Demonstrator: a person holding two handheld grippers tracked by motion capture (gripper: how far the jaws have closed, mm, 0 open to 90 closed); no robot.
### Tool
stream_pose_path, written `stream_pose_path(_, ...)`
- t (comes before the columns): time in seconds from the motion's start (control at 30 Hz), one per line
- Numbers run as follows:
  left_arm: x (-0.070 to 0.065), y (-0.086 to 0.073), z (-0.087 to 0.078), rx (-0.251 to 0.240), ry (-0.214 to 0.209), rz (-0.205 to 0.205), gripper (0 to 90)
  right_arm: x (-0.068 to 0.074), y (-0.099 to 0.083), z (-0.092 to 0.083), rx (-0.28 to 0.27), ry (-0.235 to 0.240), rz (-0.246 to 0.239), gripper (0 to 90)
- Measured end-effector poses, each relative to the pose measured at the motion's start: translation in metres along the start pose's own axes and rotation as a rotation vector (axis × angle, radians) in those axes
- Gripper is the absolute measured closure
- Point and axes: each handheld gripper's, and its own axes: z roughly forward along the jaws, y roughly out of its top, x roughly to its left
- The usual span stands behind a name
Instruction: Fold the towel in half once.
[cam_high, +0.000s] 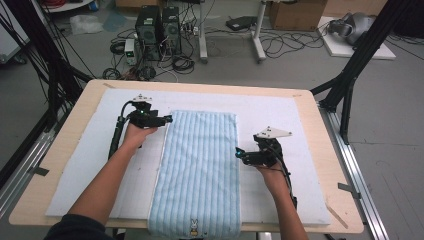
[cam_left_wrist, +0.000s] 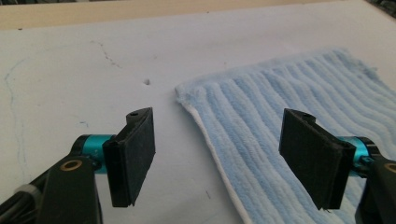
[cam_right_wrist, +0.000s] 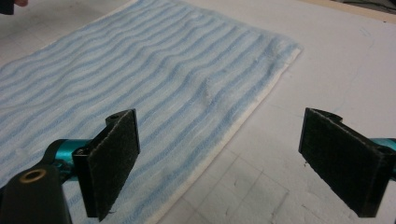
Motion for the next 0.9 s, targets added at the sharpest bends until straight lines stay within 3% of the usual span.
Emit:
stream_pose_path(0.23, -0.004, -0.005, 0.023, 0.064, 0.04, 0.033, 33.5, 0.0, 0.0, 0.001, 0.013, 0.012, 0.008, 15.3)
stream_pose_path(0.4, -0.006, -0.004, 0.029, 0.077, 0.066, 0.055, 40.3, -0.002, -0.001, 0.003, 0.024, 0.02, 0.012, 20.2)
stream_pose_path(0.57, -0.006, -0.006, 0.032, 0.08, 0.083, 0.087, 50.7, -0.002, -0.001, 0.008, 0.027, 0.011, 0.008, 24.5)
stream_pose_path(0.73, -0.009, -0.006, 0.031, 0.095, 0.099, 0.146, 61.4, -0.009, 0.004, 0.018, 0.043, -0.015, 0.048, 28.1)
stream_pose_path(0.9, -0.015, -0.006, 0.031, 0.101, 0.069, 0.206, 77.9, -0.016, 0.014, 0.033, 0.054, -0.04, 0.079, 30.0)
